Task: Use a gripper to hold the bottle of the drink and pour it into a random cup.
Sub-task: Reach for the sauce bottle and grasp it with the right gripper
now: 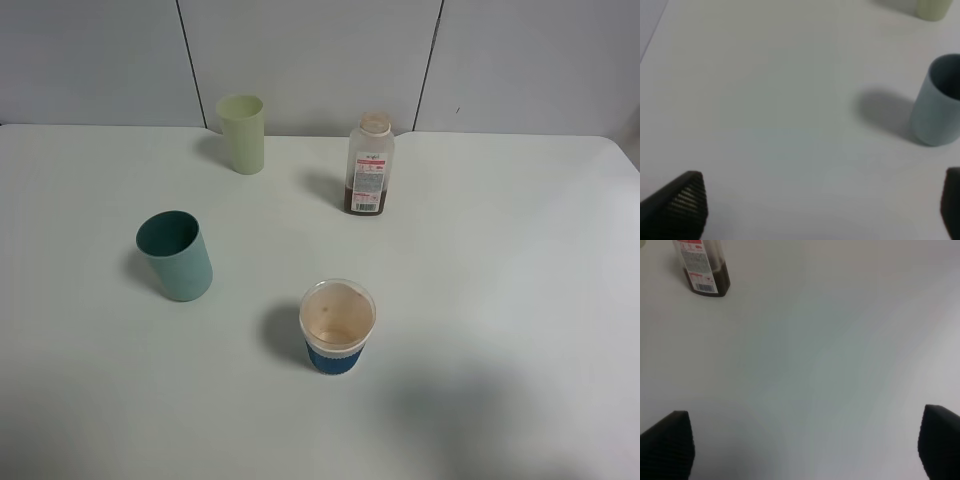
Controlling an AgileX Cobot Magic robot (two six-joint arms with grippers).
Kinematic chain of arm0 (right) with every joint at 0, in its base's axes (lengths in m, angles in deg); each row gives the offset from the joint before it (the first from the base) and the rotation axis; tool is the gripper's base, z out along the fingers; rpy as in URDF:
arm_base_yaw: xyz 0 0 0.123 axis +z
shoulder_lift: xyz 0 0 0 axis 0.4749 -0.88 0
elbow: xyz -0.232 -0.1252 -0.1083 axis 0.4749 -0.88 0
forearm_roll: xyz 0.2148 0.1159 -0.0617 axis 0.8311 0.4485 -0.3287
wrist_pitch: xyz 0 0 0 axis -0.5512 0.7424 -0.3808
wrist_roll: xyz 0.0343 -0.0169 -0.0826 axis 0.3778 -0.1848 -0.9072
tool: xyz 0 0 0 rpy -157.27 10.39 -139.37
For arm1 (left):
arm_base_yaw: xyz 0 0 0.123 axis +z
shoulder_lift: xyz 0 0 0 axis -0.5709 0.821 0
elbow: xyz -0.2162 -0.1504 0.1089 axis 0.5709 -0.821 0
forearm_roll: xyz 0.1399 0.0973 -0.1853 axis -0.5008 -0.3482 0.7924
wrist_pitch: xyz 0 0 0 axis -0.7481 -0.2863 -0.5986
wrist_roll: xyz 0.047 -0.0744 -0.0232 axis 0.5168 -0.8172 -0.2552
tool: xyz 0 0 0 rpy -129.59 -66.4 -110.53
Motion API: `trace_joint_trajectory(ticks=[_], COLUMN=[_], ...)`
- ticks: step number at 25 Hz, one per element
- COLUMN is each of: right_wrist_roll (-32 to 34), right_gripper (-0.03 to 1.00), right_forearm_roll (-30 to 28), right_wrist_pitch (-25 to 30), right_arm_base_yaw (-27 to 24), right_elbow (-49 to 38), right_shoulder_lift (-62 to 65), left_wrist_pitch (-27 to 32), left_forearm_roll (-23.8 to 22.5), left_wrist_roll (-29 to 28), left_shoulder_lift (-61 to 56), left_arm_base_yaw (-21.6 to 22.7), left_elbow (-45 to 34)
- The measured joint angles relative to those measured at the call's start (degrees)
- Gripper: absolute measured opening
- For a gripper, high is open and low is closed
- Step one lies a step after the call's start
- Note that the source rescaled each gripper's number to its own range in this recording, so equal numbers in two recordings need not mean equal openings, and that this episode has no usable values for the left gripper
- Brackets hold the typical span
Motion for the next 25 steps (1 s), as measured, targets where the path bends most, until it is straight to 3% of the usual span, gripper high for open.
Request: trace_joint_trajectory(ticks=[25], right_wrist_roll=[0.00], right_gripper=[0.83], right_forearm_roll=[0.00], right_wrist_pitch=[0.00], right_arm_base_yaw=[0.00], right_elbow=[0.00], right_shoulder_lift=[0.00], left_wrist_pitch=[0.00], left_forearm_roll=[0.00], left_wrist_roll=[0.00], left_shoulder_lift=[0.00], left_arm_base_yaw=[0.00], left_elbow=[0.00])
